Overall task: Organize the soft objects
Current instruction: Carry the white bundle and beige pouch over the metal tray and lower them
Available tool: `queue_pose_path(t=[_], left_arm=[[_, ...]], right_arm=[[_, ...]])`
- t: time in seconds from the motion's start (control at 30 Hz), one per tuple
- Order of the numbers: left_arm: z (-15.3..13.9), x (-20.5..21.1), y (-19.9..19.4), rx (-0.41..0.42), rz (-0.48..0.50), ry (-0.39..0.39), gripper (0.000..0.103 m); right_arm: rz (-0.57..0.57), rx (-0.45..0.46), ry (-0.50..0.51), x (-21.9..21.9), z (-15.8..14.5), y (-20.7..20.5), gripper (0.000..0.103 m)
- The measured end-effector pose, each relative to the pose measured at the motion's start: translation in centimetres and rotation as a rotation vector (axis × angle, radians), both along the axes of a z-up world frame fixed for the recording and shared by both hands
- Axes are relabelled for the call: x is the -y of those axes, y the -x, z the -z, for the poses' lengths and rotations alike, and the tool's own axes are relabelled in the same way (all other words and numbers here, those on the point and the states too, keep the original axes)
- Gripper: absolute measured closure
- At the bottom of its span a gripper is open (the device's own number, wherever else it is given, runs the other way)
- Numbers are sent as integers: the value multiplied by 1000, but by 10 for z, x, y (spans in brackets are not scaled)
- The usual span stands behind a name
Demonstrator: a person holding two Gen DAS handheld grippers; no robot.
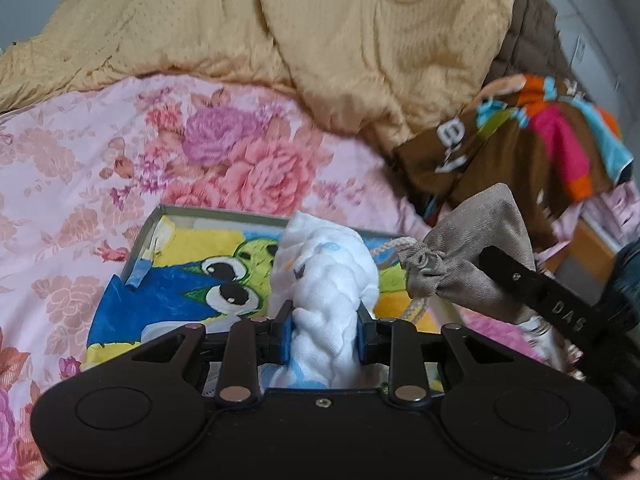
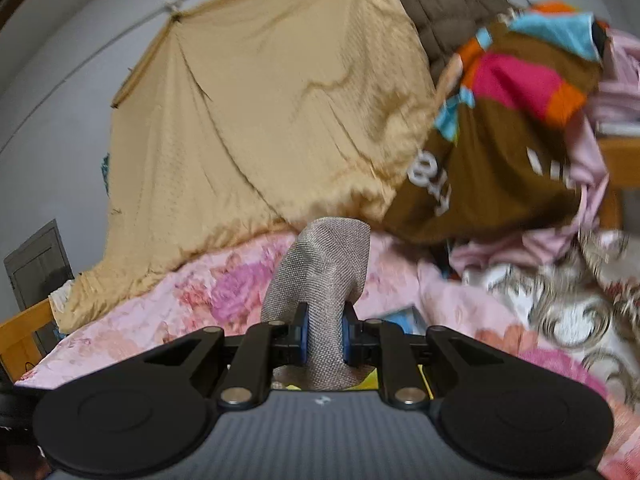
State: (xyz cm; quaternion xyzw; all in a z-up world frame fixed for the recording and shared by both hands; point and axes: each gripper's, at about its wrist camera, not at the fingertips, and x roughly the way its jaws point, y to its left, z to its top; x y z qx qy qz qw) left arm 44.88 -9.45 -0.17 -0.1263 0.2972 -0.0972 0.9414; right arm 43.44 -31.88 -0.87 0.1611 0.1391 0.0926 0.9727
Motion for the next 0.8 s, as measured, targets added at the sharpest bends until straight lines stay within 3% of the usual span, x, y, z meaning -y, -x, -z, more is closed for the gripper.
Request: queue_pose_path(t=[0.17,0.43,0.63,0.7,0.8], left_arm=[[13,0,-19,-62,-47,-21,73],[30,4,-37,-160,-105,11,72],[44,17,-46,-215,-87,-55,68],[51,16,-50,-263,-74,-31,64],[53,13,-48,-259,-94,-7,62]], right_arm=[[-20,-131,5,1,14,-15,86],[-53,-321,2,2,34,-33,85],[-63,-376,8,1,40,-36,78],[-64,-389,-2,3,40,-35,74],[-57,-396,6,5,39,-32,70]])
